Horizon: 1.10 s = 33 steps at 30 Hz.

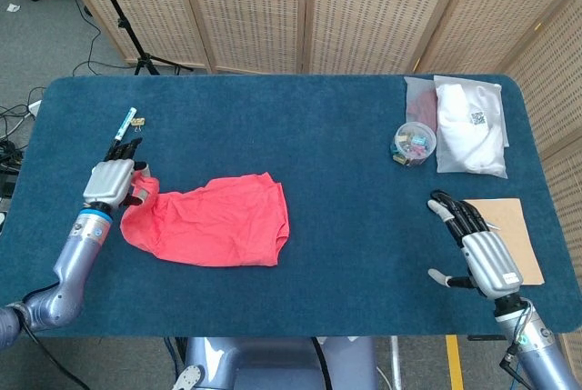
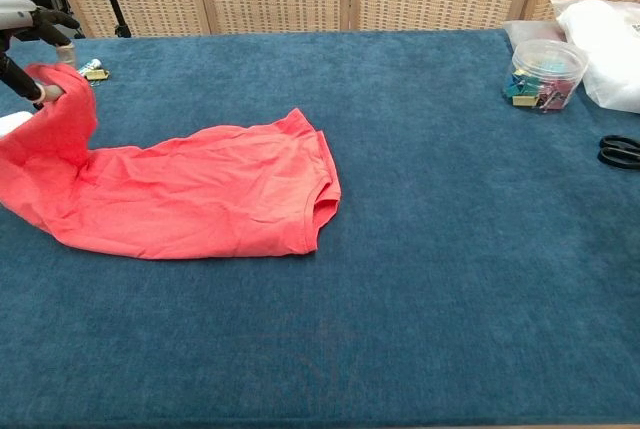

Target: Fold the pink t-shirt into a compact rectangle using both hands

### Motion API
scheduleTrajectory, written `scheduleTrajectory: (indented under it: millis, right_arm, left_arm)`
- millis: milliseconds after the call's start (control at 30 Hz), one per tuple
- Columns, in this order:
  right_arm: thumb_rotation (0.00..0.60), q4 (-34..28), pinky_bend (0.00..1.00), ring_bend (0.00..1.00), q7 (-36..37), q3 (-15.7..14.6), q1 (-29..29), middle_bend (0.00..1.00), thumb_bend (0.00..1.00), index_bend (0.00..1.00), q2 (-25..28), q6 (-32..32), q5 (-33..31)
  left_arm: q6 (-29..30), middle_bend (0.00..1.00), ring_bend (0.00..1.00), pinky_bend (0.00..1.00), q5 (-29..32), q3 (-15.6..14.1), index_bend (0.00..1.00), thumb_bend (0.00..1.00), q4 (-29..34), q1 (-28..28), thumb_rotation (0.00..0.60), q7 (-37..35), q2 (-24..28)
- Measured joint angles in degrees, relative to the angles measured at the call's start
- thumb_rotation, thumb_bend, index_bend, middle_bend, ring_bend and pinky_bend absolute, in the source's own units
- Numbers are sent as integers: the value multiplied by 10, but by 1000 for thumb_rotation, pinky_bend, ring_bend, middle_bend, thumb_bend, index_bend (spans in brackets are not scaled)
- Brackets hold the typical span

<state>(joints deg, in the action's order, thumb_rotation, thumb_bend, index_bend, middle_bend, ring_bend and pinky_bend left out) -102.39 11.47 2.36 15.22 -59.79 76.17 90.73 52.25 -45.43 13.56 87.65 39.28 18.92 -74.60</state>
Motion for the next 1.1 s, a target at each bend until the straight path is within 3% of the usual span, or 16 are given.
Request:
scheduleTrajectory:
  millis: [667,1100]
  right_arm:
    - [600,2,0,0,31,3,2,0,0,0,11,-1,0]
    - [600,3,0,0,42,2,3,0,0,0,13,-5,0]
  left_arm:
    - [31,0,0,0,104,17,825,431,-10,133,600,144,-122]
    - [38,0,0,0,108,12,825,427,-72,175,600,170,-201]
